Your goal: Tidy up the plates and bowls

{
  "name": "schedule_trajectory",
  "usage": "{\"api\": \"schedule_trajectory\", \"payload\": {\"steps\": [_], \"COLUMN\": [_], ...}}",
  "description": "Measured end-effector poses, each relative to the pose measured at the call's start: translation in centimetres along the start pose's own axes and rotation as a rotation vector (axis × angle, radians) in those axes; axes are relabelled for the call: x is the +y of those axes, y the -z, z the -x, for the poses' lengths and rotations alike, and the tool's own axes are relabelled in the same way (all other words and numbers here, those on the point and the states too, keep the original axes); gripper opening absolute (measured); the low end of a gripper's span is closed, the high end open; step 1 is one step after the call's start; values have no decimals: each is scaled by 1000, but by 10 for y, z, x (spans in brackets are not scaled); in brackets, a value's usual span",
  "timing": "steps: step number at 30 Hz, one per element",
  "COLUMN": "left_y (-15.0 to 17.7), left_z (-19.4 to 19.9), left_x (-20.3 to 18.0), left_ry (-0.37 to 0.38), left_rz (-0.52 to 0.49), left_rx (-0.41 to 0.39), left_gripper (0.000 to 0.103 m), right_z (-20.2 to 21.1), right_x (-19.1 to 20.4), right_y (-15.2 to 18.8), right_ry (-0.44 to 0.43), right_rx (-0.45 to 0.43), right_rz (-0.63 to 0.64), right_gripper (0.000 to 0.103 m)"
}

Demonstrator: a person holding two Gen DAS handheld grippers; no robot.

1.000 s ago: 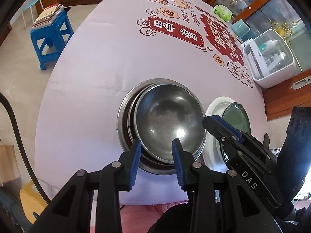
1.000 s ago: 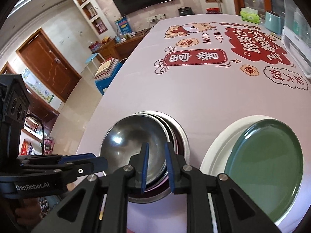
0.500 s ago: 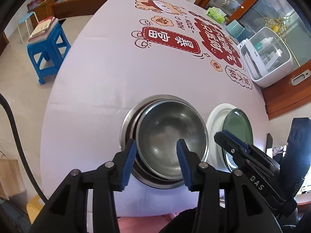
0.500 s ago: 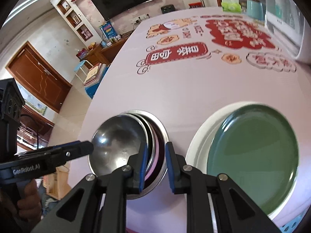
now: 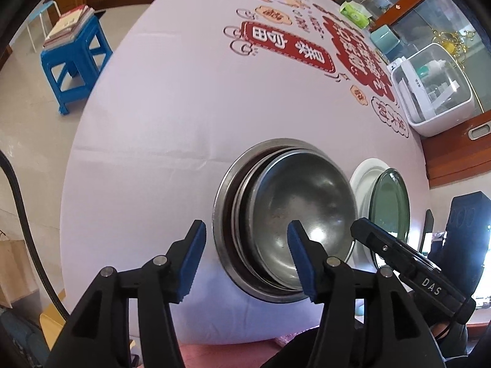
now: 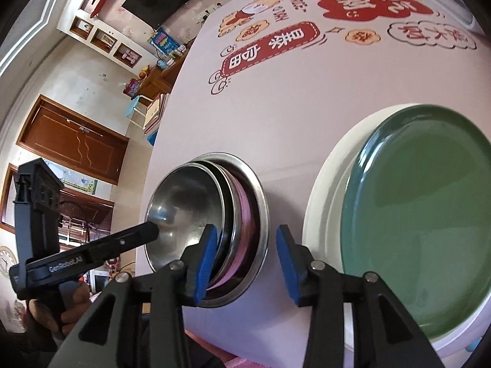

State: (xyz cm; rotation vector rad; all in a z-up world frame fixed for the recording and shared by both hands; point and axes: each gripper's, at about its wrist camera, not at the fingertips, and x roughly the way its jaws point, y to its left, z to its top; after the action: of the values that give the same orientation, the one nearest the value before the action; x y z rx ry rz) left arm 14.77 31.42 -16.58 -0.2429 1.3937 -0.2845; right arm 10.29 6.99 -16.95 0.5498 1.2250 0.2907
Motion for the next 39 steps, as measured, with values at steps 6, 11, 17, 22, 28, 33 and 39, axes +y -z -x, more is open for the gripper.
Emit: {"api": "schedule_trajectory", "payload": {"steps": [6,11,17,22,28,33,39], "left_y": [-7,-14,-24,-29,-33,-32,-30], "left_z": [-20,-37,-55,-63,-69,-71,-69], "left_x": [4,7,9,9,6,5,1], "left_ry": [27,37,47,71,104,114,122], "left_rz": [-16,-37,-34,-57,-69,-79,-85], "left_rx": [74,136,185,215,237,248,242], "left_gripper": [54,54,54,54,54,54,47], "right_z": [-9,-14,-22,-29,-37,-38,-39], "right_x": [-1,-2,0,1,3,4,6], "right_y": [-4,-9,-12,-15,-17,-17,-17], "right_ry": [-4,3,17,29,35,25,26], "right_rx": [39,67,114,140,163,167,167], "right_rz": [-18,-30,-30,-28,-23,-21,-13], "right_gripper": [40,40,40,40,40,37,36]}}
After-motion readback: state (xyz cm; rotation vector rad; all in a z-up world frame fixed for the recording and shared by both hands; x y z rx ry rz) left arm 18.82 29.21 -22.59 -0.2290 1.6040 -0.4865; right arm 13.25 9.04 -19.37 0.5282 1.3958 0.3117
